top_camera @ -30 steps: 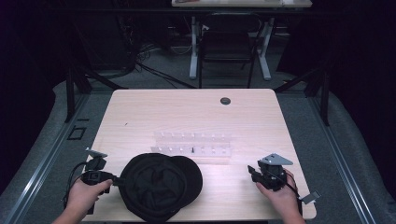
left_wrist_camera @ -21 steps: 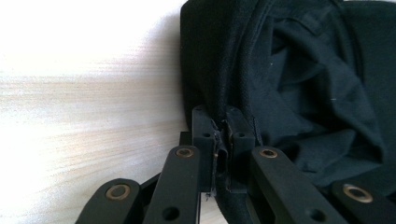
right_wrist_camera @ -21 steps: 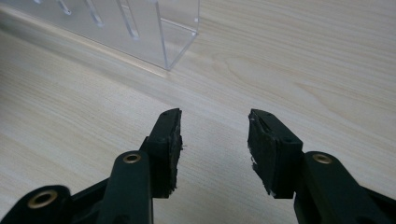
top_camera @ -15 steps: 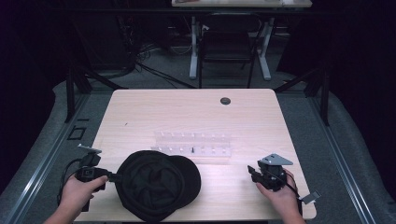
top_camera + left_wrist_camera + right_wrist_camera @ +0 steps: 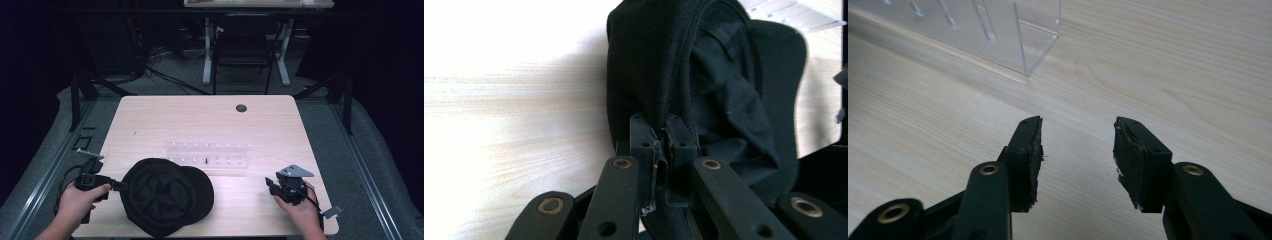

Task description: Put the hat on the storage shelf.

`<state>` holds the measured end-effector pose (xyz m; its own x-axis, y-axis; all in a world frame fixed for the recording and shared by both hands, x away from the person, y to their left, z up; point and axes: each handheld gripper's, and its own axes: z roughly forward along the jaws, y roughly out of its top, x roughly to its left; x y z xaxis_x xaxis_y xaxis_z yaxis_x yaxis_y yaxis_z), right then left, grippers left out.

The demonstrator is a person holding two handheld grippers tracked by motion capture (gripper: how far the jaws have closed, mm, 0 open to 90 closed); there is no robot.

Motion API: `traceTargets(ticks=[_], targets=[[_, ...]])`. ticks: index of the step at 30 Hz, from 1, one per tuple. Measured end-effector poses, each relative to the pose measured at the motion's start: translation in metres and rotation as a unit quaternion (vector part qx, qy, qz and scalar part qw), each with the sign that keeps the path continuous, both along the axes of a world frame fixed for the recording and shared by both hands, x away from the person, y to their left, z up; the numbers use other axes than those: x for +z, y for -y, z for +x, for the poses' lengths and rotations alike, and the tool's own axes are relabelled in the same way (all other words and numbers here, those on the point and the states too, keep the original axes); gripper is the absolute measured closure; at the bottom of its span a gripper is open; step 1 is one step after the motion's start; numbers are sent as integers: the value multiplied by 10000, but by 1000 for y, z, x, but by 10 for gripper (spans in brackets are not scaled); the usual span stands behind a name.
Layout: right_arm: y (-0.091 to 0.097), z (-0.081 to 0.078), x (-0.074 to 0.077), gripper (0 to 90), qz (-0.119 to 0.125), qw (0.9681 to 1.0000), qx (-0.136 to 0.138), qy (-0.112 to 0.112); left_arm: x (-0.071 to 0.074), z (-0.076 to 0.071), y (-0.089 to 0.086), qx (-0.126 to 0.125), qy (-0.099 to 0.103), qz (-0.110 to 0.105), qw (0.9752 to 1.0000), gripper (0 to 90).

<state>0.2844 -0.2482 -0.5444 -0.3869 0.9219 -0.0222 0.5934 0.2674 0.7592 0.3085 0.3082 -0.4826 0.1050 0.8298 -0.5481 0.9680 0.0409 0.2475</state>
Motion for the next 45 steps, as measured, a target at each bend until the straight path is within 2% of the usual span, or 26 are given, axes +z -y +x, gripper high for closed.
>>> traceTargets(ticks=[3, 5, 13, 18, 24, 28, 35, 39, 45], targets=[[0, 0, 0, 540, 0, 10000, 4, -1, 8, 2, -1, -119, 60, 102, 9999, 856], [0, 0, 0, 540, -8, 10000, -3, -5, 11, 2, 0, -60, 25, 69, 10000, 856], [0, 0, 0, 540, 17, 10000, 11, 7, 25, 2, 3, -188, 88, 117, 9997, 856], [0, 0, 0, 540, -3, 10000, -4, -1, 37, 2, 2, -140, 80, -83, 9998, 856], [0, 0, 0, 539, -6, 10000, -3, -5, 52, 3, 3, -205, 176, -117, 9996, 857], [0, 0, 0, 539, -4, 10000, 0, 7, 57, 3, 5, -190, 134, -175, 9996, 857], [1, 0, 0, 539, -7, 10000, -15, -6, 63, 3, 6, -184, 64, -465, 9987, 857], [0, 0, 0, 538, 13, 10000, -2, -5, 69, 3, 6, -151, 30, -753, 9970, 857], [0, 0, 0, 537, 13, 10000, -2, 3, 80, 3, 7, -147, 102, -995, 9949, 857]])
